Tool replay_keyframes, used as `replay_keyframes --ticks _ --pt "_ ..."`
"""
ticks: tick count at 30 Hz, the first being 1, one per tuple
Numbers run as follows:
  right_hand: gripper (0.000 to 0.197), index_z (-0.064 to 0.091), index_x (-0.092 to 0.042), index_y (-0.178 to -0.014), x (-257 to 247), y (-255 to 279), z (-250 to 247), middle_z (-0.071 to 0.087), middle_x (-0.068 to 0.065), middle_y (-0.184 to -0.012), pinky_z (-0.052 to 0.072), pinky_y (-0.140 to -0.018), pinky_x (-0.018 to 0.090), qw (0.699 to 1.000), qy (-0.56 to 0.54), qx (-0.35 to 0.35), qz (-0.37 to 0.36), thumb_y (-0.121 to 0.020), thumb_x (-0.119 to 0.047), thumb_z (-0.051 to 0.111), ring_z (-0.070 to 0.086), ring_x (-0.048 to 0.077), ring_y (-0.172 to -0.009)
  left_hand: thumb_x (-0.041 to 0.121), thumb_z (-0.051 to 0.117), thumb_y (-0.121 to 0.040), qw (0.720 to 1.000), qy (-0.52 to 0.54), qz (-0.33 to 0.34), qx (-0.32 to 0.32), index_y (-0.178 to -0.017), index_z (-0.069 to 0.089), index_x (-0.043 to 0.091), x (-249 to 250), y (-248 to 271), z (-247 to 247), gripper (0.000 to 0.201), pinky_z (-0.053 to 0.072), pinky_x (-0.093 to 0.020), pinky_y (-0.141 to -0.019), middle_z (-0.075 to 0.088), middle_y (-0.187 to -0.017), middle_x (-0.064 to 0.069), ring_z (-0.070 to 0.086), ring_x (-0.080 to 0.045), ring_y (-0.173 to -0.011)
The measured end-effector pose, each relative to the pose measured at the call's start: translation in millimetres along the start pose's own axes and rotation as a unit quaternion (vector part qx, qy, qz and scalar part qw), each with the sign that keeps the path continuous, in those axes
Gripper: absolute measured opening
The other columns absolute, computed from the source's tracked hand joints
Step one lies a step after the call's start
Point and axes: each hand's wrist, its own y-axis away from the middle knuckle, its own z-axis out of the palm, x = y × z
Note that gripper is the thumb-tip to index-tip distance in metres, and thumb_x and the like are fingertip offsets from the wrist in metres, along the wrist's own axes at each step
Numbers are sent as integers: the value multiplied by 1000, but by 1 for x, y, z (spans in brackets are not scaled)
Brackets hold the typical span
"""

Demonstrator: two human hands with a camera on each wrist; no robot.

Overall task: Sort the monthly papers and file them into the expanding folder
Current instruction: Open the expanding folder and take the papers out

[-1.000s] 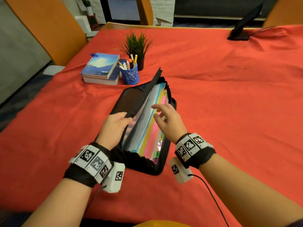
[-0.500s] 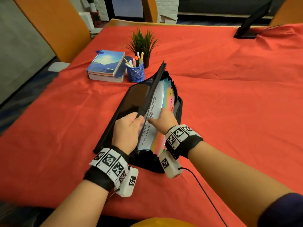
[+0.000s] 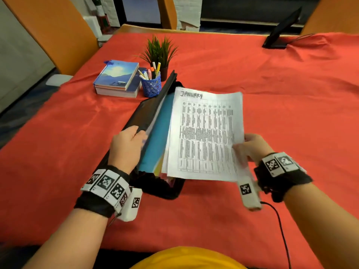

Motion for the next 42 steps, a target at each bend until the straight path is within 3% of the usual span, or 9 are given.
replay_keyframes --ticks 5,9,13,16,21,24,30,36,42 --pt "28 63 -3 -104 72 0 -17 68 8 -95 53 -83 37 996 -8 21 84 -76 -2 60 65 25 -86 23 56 -84 999 -28 16 -8 -72 57 -5 7 -9 -9 30 28 -29 -53 41 -50 5 32 -6 -50" --pt "24 63 -6 -104 86 -3 -5 67 11 -100 50 -80 33 989 103 47 98 -81 -10 57 62 28 -89 17 56 -87 999 -50 17 -13 -74 57 -7 8 -13 -8 27 25 -30 -55 39 -56 -4 33 -15 -58" --pt "44 48 -2 -116 59 -1 -5 56 16 -116 47 -83 36 971 204 93 78 -81 -21 65 55 31 -101 23 55 -85 1000 -15 1 -7 -79 61 -4 10 -15 -11 28 34 -32 -58 54 -65 -15 41 -18 -62" --pt "43 47 -6 -124 12 8 5 52 11 -124 45 -94 35 975 183 97 -76 -86 -21 61 53 25 -110 21 56 -86 1000 7 -15 -3 -82 65 1 11 -18 -16 22 51 -40 -64 67 -77 -20 51 -18 -62" --pt "15 61 -10 -102 -77 31 64 64 3 -95 54 -76 32 972 10 -41 -231 -88 -13 55 63 18 -81 12 55 -88 998 38 -41 -2 -85 60 -10 16 -12 -14 23 49 -23 -58 66 -67 -2 53 -2 -52" --pt "21 59 -7 -108 -101 37 103 64 8 -85 57 -70 36 969 -16 -88 -231 -89 -9 52 67 25 -73 12 55 -88 997 57 -49 0 -86 59 -12 16 -11 -14 24 55 -38 -68 70 -73 -6 58 -9 -61" --pt "36 54 -10 -124 -99 18 138 63 17 -110 54 -81 45 988 65 -79 -116 -89 -16 49 64 33 -93 6 54 -90 995 84 -55 13 -83 63 -7 20 -8 -19 18 36 -8 -44 59 -57 11 48 0 -44" --pt "48 40 -10 -55 -113 23 141 41 4 -52 40 -54 28 984 105 -127 -74 -82 -43 62 45 22 -47 9 54 -90 993 112 -45 8 -81 62 -6 18 -2 -17 19 42 -17 -53 64 -71 -20 54 -4 -55" --pt "25 49 -6 -60 -113 25 132 46 6 -59 50 -51 29 987 -6 -161 -17 -81 -7 63 46 17 -48 4 52 -90 991 125 -47 0 -84 65 0 21 -3 -16 15 47 -14 -50 67 -74 -7 62 0 -58"
